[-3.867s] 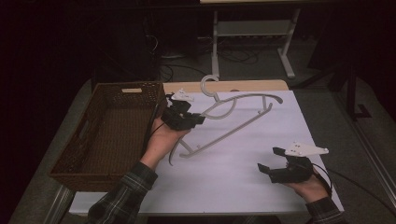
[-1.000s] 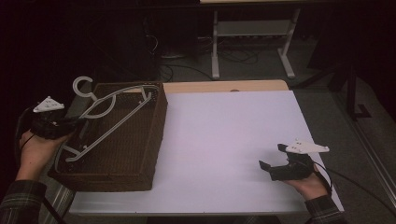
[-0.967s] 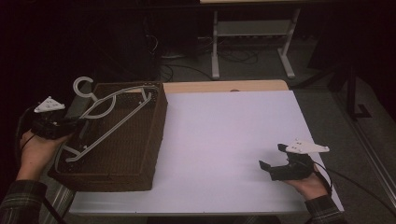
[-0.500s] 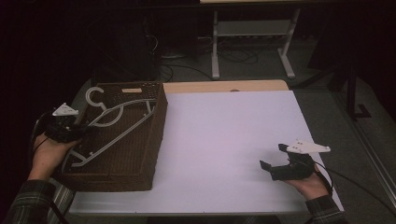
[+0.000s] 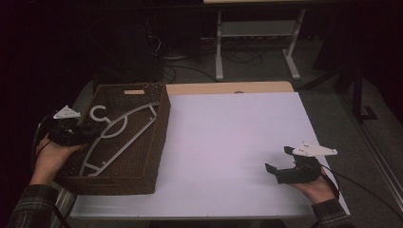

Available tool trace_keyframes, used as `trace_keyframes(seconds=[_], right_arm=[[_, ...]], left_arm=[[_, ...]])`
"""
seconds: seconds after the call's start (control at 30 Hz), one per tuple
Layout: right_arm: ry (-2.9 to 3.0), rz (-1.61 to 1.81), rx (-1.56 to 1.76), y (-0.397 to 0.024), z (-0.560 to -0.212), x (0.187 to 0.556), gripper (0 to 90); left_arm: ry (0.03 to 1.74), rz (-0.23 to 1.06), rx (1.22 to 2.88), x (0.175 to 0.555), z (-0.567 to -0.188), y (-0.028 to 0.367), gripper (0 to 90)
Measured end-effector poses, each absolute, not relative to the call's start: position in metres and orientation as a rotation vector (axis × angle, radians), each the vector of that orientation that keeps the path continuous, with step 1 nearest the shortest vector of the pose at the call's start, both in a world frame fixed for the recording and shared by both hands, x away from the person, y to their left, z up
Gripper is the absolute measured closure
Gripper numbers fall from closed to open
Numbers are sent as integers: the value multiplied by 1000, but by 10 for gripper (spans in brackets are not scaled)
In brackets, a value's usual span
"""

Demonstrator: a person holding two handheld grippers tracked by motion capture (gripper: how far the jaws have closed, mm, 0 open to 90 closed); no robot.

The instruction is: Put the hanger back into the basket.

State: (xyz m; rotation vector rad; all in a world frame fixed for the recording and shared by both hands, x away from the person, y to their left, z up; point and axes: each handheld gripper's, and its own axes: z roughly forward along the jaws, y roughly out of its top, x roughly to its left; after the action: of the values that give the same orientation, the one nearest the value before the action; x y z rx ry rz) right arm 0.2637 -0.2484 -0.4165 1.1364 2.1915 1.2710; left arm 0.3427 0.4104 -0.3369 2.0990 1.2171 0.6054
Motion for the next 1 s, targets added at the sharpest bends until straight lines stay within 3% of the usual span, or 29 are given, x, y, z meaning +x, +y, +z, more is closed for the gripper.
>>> trace_keyframes(seconds=[0.37,0.67,1.0], right_arm=[[2185,1284,1128,-250,-413,262,34],[2184,1295,1126,-249,-411,261,34],[2193,1293,1114,-248,-412,262,35]], left_arm=[[1124,515,1963,332,-312,373,204],[1048,483,1978,331,-308,322,138],[944,457,1970,325,-310,268,134]])
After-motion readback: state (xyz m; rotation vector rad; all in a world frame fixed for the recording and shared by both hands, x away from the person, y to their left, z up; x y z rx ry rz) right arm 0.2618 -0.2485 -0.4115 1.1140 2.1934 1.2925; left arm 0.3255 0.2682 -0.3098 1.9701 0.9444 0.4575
